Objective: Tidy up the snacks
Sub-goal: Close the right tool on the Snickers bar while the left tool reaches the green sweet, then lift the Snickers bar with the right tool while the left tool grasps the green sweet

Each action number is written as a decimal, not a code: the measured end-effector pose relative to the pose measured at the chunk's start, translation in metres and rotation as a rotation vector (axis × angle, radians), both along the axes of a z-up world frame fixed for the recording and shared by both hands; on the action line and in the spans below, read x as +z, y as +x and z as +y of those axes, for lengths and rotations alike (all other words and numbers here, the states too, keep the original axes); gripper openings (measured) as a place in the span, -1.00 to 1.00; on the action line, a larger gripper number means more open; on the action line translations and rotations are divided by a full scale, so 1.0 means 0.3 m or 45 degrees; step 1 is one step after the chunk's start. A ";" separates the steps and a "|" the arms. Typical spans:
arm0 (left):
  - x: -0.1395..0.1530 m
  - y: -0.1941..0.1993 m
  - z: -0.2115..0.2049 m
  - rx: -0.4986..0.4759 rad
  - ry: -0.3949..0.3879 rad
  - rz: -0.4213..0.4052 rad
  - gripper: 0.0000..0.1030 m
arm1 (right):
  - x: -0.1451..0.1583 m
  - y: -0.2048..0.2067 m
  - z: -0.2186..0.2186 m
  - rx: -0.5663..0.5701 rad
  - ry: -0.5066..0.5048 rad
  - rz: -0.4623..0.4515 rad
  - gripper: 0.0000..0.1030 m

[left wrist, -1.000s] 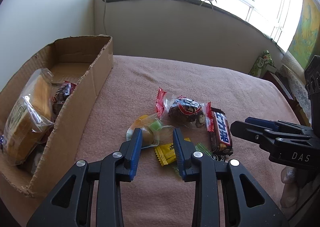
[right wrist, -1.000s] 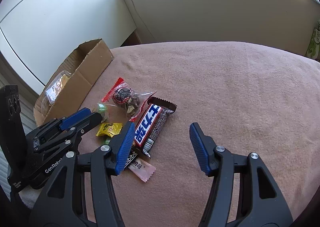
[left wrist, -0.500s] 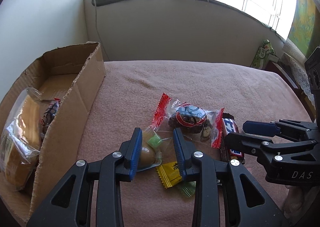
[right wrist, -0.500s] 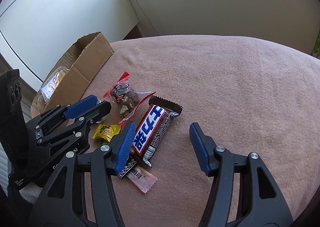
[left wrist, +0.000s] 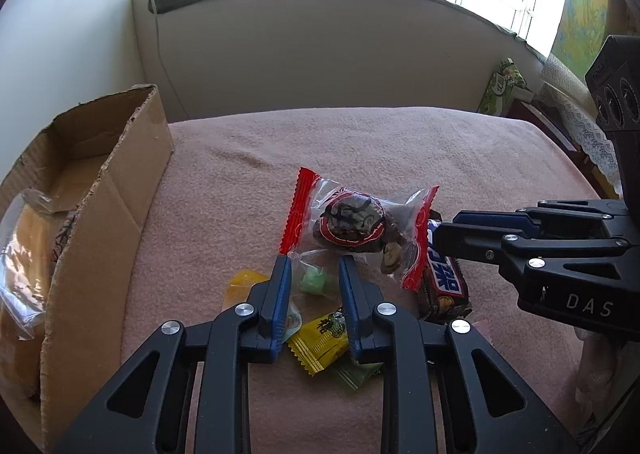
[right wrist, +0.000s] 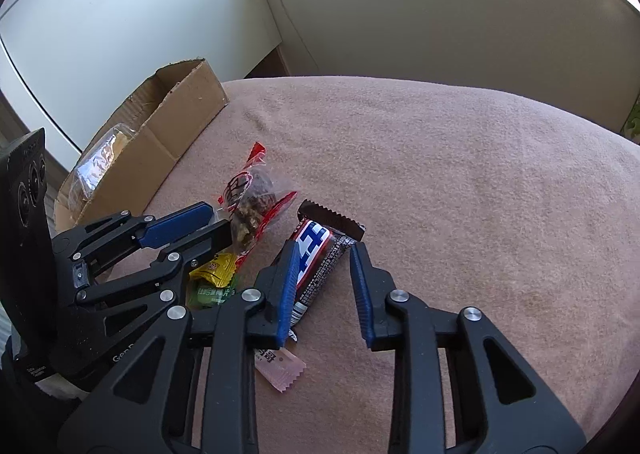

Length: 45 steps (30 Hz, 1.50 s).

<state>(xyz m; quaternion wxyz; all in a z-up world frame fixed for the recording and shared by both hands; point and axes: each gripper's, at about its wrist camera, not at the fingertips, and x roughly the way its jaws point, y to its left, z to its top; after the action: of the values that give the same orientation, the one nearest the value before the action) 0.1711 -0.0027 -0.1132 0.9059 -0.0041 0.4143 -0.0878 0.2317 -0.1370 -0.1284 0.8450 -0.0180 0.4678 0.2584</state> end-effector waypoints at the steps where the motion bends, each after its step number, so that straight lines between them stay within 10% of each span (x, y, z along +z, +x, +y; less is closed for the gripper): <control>1: -0.002 0.002 -0.002 -0.002 -0.002 0.005 -0.51 | 0.000 0.005 -0.004 -0.001 -0.006 -0.001 -0.57; 6: -0.010 0.016 -0.025 -0.044 0.017 0.030 -0.34 | 0.003 0.019 -0.020 0.005 0.021 0.037 -0.56; 10: -0.011 0.016 -0.010 -0.021 -0.011 0.031 -0.41 | -0.001 0.010 -0.022 0.006 0.064 0.068 -0.11; 18: -0.012 0.010 0.038 0.025 -0.074 0.037 -0.68 | -0.030 0.014 0.052 0.052 0.012 0.103 -0.11; 26: 0.004 -0.013 0.050 0.028 -0.092 0.006 -0.70 | -0.034 0.006 0.036 0.046 0.003 0.090 -0.40; 45: 0.144 -0.166 0.068 0.023 -0.222 -0.140 -0.71 | 0.081 -0.099 -0.115 -0.070 0.054 -0.012 -0.41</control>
<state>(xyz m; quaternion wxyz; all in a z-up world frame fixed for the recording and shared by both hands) 0.1211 0.0177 -0.0700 0.9242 -0.0817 0.3546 -0.1155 0.2021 -0.1715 -0.1041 0.8541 0.0114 0.4587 0.2449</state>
